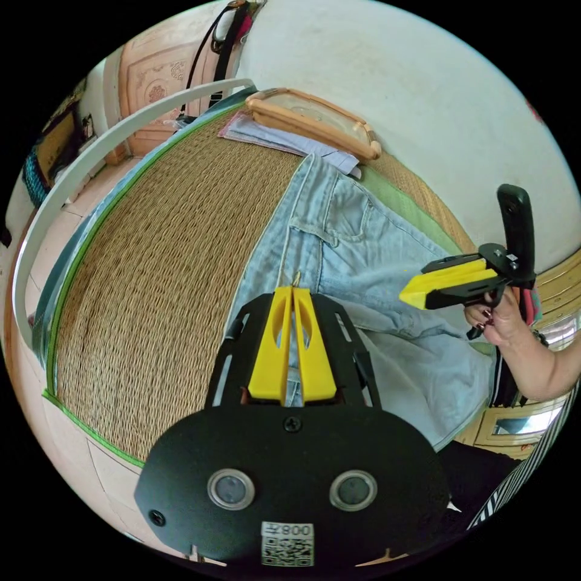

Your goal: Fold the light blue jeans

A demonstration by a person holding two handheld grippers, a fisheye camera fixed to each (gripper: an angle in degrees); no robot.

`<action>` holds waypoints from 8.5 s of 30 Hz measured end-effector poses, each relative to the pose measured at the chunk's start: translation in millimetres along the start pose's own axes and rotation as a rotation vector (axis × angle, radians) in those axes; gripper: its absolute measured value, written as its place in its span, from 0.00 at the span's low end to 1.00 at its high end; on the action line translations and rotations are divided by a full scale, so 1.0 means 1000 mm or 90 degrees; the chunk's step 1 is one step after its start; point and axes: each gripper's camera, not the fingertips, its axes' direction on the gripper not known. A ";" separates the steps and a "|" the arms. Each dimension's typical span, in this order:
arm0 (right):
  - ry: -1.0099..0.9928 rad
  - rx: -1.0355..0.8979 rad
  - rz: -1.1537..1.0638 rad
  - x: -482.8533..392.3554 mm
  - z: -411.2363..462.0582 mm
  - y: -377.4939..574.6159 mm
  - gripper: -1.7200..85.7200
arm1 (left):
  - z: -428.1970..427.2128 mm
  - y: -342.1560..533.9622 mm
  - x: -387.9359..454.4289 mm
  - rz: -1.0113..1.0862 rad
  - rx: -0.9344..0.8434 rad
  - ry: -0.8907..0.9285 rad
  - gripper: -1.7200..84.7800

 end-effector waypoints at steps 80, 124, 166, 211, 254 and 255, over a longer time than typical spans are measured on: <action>0.244 0.041 0.161 0.181 -0.030 0.319 0.03 | -0.295 -0.218 0.080 0.417 -0.275 -0.095 0.02; -0.014 -0.202 0.053 -0.071 0.320 0.239 0.03 | -0.172 0.055 0.051 0.296 -0.483 -0.027 0.03; -0.058 0.005 0.290 0.055 0.450 0.296 0.06 | -0.140 0.069 0.290 0.242 -0.404 0.239 0.05; 0.107 0.311 0.662 0.356 0.585 0.617 0.03 | -0.346 0.086 0.595 0.429 -0.466 0.275 0.04; 0.069 0.484 0.820 0.219 0.976 0.901 0.11 | -0.577 0.117 0.876 0.600 -0.607 0.372 0.09; 0.088 0.467 0.792 0.219 0.975 0.887 0.11 | -0.575 0.113 0.882 0.593 -0.603 0.385 0.10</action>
